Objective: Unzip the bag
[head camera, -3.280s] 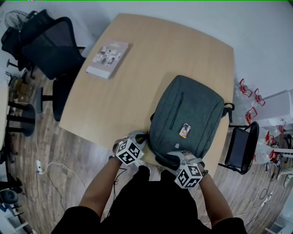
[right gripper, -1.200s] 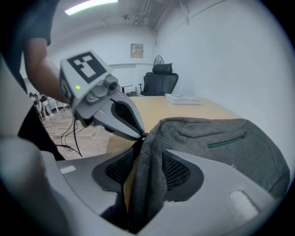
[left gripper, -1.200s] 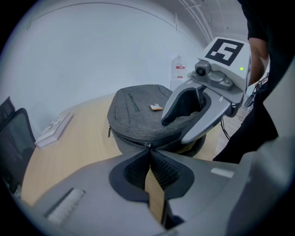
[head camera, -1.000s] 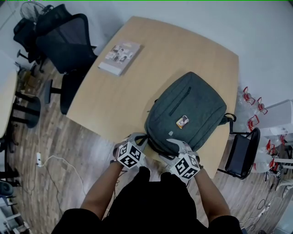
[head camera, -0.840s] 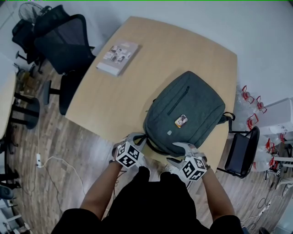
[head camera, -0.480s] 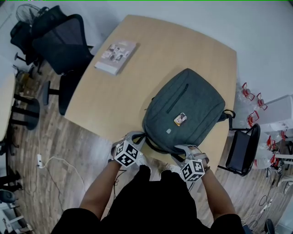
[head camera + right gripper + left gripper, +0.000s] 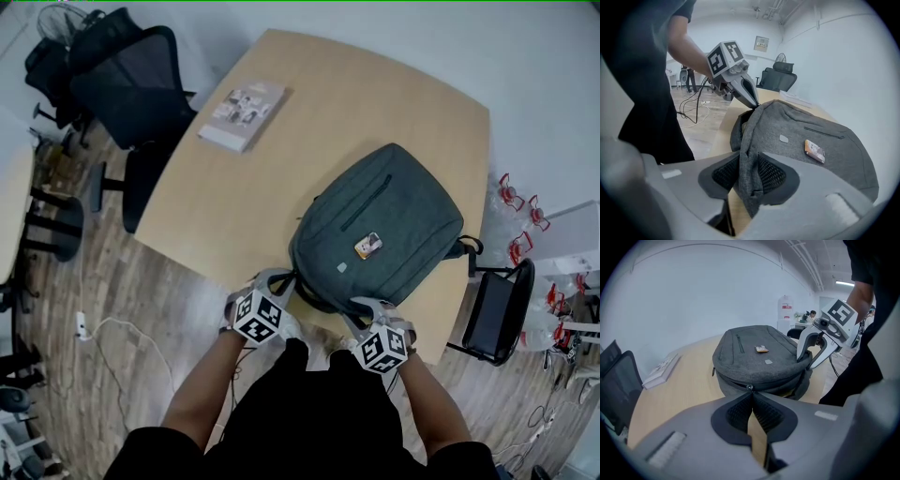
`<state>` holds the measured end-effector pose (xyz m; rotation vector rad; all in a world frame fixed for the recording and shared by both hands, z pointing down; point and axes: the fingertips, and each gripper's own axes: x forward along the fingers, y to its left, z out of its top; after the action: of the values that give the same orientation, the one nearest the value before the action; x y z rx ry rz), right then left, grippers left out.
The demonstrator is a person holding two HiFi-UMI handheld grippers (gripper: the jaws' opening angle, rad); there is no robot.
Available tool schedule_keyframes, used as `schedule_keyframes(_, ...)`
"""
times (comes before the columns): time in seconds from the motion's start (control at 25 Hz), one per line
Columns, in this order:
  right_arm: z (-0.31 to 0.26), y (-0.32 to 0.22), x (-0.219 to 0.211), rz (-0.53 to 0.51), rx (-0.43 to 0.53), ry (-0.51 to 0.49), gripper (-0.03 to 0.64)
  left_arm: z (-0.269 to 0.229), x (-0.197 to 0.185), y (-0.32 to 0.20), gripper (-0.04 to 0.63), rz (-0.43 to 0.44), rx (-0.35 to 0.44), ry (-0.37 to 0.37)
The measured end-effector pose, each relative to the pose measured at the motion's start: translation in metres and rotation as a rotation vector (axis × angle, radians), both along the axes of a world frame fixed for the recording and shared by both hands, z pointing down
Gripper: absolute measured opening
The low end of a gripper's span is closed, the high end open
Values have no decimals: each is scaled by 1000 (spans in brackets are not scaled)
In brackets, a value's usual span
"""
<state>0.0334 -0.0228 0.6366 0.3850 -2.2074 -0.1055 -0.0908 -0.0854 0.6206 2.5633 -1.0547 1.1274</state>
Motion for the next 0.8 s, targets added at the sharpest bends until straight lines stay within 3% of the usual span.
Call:
schedule_keyframes(0.32,2,-6,-10,46,3,21,114,1,1,10,26,50,-37,-66)
schedule_keyframes(0.8,3,-21,-45,161,-12,9,120,-2,-2,12,28,-13,-83,-23)
